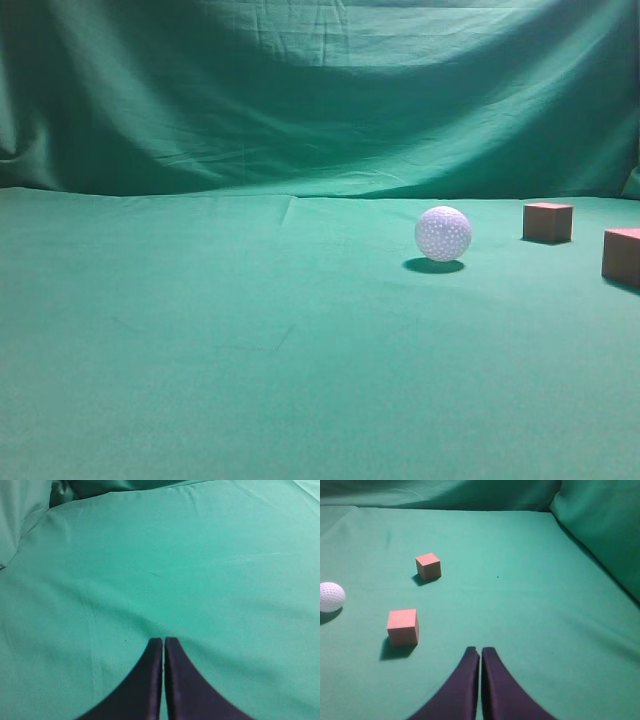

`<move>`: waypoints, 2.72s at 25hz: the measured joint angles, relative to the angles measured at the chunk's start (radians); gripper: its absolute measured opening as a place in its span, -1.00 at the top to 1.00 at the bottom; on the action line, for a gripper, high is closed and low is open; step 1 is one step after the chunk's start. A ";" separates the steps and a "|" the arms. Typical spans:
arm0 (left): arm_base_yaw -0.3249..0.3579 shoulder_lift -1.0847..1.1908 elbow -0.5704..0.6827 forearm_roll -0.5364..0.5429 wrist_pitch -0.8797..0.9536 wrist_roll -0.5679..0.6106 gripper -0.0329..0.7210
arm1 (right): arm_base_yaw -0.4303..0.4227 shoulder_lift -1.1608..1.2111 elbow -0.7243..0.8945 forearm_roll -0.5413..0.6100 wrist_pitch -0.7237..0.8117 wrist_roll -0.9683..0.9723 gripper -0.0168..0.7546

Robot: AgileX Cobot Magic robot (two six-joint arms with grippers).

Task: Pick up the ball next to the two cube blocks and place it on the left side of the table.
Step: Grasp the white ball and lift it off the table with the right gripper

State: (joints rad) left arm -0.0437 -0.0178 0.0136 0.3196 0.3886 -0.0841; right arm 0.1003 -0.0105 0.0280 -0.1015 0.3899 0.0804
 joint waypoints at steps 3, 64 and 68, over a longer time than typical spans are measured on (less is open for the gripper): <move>0.000 0.000 0.000 0.000 0.000 0.000 0.91 | 0.000 0.000 0.000 0.000 0.000 0.000 0.96; 0.000 0.000 0.000 0.000 0.000 0.000 0.91 | 0.339 1.475 -0.977 0.518 0.272 -0.708 0.57; 0.000 0.000 0.000 0.000 0.000 0.000 0.91 | 0.359 1.638 -1.054 0.539 0.272 -0.767 -0.05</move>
State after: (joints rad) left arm -0.0437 -0.0178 0.0136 0.3196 0.3886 -0.0841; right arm 0.4597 1.6272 -1.0261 0.4373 0.6616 -0.6870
